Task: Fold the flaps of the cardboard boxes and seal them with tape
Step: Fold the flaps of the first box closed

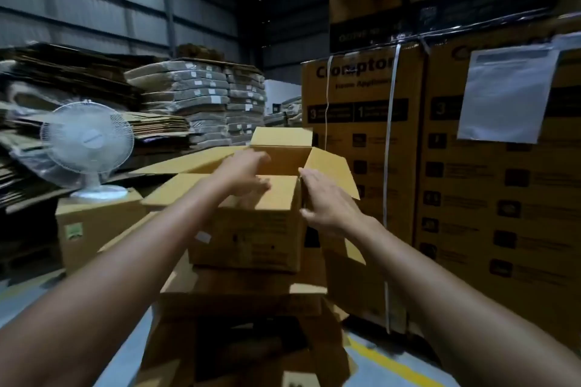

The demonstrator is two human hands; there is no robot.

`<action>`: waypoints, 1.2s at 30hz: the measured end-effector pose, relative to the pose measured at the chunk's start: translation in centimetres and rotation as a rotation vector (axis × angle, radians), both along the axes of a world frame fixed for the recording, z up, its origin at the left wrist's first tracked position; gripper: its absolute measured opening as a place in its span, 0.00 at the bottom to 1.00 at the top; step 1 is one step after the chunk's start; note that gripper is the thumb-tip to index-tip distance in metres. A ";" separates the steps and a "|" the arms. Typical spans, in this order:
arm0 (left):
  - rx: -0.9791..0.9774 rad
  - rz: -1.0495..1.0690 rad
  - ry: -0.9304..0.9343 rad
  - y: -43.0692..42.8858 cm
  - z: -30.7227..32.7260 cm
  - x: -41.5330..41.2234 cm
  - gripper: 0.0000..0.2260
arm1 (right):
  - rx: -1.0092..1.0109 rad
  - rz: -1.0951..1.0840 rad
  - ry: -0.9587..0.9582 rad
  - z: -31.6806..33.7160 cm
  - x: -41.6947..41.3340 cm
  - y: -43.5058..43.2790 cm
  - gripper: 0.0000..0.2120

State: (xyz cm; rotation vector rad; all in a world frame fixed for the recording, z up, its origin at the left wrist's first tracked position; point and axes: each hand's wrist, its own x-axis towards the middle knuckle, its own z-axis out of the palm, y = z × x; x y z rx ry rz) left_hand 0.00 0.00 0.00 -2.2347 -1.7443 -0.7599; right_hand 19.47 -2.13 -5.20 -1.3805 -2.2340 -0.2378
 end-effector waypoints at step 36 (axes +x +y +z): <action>0.139 -0.232 0.542 -5.9 -12.0 17.0 0.19 | 0.199 -0.270 0.107 -12.0 16.3 -7.3 0.14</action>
